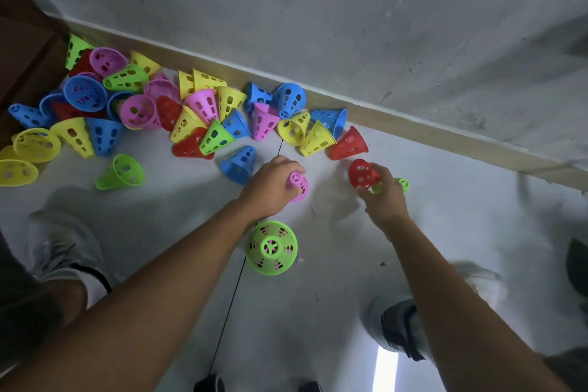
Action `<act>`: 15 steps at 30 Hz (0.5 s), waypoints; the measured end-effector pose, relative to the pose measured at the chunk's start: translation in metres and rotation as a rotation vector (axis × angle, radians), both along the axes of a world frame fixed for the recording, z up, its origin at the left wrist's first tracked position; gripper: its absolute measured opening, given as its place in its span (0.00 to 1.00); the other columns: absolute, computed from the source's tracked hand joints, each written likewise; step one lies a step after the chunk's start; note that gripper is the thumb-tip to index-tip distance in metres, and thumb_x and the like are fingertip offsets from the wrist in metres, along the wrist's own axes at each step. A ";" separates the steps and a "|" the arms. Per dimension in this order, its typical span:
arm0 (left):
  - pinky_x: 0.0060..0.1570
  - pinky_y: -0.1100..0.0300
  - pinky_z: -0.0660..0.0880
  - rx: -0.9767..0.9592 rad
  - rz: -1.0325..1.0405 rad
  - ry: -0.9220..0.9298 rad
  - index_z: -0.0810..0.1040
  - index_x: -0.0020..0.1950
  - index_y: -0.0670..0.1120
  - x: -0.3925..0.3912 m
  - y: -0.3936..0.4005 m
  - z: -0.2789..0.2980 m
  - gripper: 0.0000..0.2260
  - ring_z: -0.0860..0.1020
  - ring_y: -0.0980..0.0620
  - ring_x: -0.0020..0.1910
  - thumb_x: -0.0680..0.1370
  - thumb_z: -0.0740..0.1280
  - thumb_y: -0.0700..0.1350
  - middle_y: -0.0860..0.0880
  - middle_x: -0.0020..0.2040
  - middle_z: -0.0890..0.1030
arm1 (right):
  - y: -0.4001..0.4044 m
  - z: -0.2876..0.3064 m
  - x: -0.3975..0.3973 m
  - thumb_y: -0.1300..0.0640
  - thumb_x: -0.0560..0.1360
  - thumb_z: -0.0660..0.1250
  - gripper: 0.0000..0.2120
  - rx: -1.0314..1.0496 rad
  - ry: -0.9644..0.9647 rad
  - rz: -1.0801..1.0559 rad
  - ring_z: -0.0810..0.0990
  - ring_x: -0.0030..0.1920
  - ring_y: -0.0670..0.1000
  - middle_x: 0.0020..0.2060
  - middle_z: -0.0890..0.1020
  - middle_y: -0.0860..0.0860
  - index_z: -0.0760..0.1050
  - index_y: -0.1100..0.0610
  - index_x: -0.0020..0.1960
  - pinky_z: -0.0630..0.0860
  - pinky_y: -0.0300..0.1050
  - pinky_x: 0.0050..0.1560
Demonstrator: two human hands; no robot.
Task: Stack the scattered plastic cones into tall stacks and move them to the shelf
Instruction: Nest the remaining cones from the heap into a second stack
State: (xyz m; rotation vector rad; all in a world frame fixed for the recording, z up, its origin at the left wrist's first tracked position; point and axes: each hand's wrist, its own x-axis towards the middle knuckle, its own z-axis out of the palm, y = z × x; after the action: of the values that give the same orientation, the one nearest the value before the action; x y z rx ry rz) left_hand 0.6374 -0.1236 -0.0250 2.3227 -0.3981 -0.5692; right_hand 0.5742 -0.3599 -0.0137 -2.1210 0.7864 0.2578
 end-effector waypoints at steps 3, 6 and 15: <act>0.56 0.50 0.79 0.050 -0.007 -0.016 0.79 0.62 0.50 0.002 -0.003 -0.006 0.18 0.77 0.49 0.56 0.73 0.73 0.40 0.50 0.59 0.75 | 0.004 -0.007 0.000 0.58 0.77 0.69 0.24 -0.225 -0.058 0.132 0.67 0.73 0.60 0.76 0.61 0.56 0.71 0.50 0.73 0.70 0.56 0.71; 0.55 0.51 0.79 0.090 -0.021 -0.018 0.79 0.62 0.50 0.001 -0.001 -0.010 0.19 0.77 0.49 0.55 0.72 0.73 0.38 0.50 0.58 0.77 | 0.006 -0.012 -0.001 0.53 0.79 0.67 0.27 -0.320 0.083 0.252 0.55 0.78 0.61 0.81 0.52 0.51 0.66 0.51 0.77 0.64 0.58 0.73; 0.52 0.49 0.82 0.062 0.051 -0.007 0.79 0.61 0.49 0.001 0.014 -0.011 0.18 0.80 0.50 0.53 0.73 0.76 0.42 0.49 0.55 0.83 | 0.012 -0.015 0.005 0.51 0.80 0.65 0.33 -0.336 0.163 0.298 0.50 0.79 0.61 0.81 0.49 0.53 0.55 0.60 0.79 0.56 0.57 0.76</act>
State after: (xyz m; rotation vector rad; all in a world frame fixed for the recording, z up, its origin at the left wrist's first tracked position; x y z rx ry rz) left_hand 0.6386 -0.1099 -0.0358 2.3880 -0.3278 -0.5564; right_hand 0.5791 -0.3480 -0.0288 -2.5627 0.6355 0.4903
